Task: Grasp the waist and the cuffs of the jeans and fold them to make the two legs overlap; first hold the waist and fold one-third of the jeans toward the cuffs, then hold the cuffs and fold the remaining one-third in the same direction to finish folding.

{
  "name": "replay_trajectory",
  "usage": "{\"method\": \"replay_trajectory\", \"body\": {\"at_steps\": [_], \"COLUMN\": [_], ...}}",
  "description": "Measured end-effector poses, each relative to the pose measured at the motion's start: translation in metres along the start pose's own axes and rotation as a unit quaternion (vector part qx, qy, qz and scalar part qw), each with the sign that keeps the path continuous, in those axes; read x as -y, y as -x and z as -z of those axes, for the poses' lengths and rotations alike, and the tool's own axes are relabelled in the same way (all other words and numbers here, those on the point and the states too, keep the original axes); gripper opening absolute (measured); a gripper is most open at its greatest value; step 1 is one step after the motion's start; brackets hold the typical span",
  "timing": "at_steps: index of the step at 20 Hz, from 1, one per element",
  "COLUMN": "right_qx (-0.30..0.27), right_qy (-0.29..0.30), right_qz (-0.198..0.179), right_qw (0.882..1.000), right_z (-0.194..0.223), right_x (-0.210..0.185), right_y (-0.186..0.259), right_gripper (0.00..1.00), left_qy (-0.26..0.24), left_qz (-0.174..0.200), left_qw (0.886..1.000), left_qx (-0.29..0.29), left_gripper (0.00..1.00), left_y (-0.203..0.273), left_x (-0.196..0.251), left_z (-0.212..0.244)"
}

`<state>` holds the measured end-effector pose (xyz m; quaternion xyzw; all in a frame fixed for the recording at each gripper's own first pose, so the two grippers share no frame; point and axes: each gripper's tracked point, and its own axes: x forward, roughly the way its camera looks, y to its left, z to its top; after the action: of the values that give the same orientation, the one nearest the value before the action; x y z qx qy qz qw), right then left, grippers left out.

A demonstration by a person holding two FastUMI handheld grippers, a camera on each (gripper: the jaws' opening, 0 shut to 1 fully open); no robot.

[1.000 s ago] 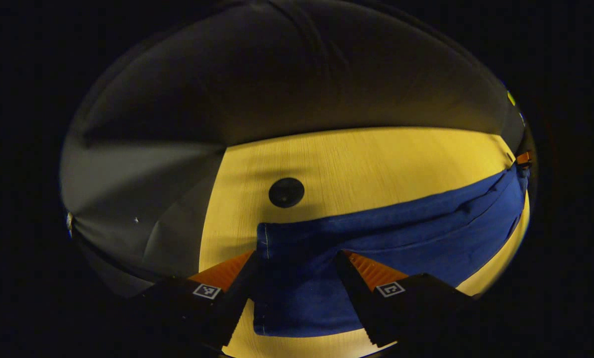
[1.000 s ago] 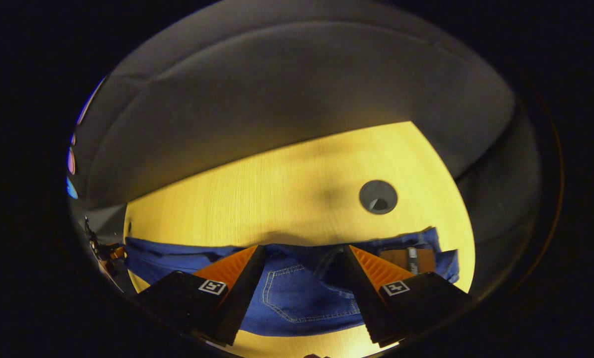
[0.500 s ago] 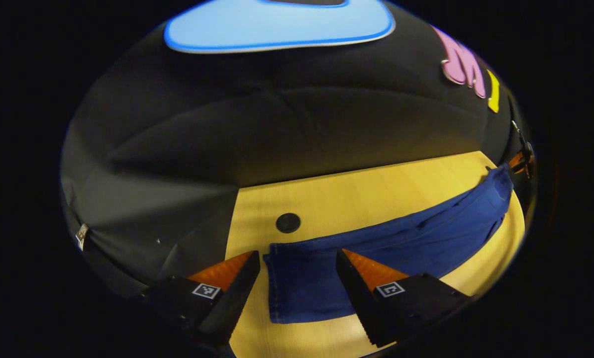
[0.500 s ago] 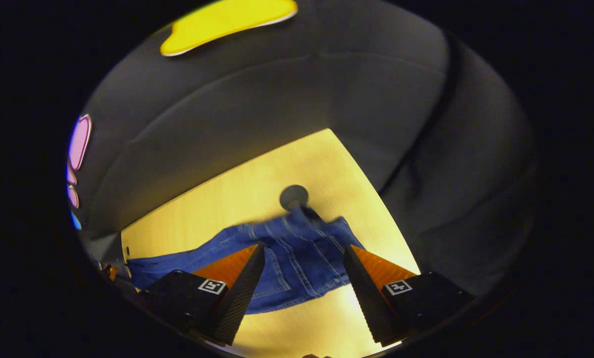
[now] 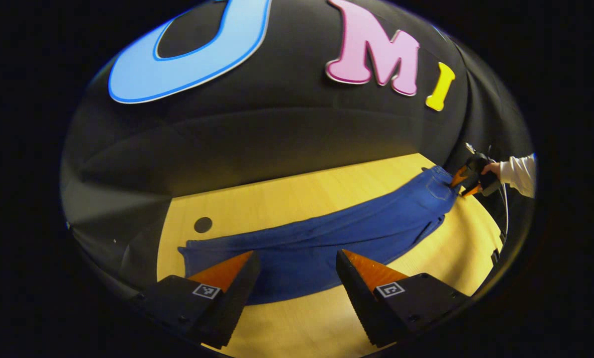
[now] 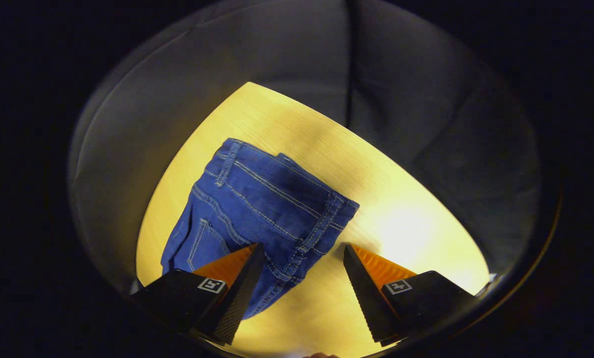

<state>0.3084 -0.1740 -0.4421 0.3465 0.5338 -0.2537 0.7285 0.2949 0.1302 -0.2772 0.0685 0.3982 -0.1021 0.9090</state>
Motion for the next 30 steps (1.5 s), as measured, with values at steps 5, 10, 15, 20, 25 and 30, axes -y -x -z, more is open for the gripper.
{"method": "replay_trajectory", "body": {"at_steps": [5, 10, 15, 20, 25, 30], "right_qx": [0.004, 0.021, 0.058, 0.116, 0.179, 0.252], "right_qy": [-0.039, -0.050, -0.019, 0.009, 0.092, 0.229], "right_qz": [-0.022, -0.041, -0.043, -0.077, -0.094, -0.142], "right_qw": [0.999, 0.998, 0.997, 0.990, 0.975, 0.929], "right_z": [0.001, 0.005, -0.002, -0.018, -0.028, -0.002], "right_x": [-0.012, -0.013, -0.015, -0.033, -0.073, -0.123], "right_y": [0.000, -0.006, -0.007, 0.029, 0.078, 0.147], "right_gripper": [0.94, 0.60, 0.12, 0.06, 0.05, 0.05], "left_qy": [-0.010, 0.015, 0.044, 0.049, 0.060, 0.078], "left_qz": [-0.009, -0.027, -0.038, -0.043, -0.050, -0.060], "left_qw": [1.000, 0.999, 0.997, 0.997, 0.997, 0.995], "left_qx": [-0.028, -0.044, -0.048, -0.036, -0.027, -0.012], "left_gripper": [0.98, 0.98, 0.98, 0.98, 0.98, 0.98], "left_y": [0.006, 0.011, 0.017, 0.031, 0.054, 0.079], "left_x": [0.007, -0.005, -0.013, -0.019, -0.033, -0.050], "left_z": [0.035, 0.054, 0.066, 0.063, 0.065, 0.070]}}
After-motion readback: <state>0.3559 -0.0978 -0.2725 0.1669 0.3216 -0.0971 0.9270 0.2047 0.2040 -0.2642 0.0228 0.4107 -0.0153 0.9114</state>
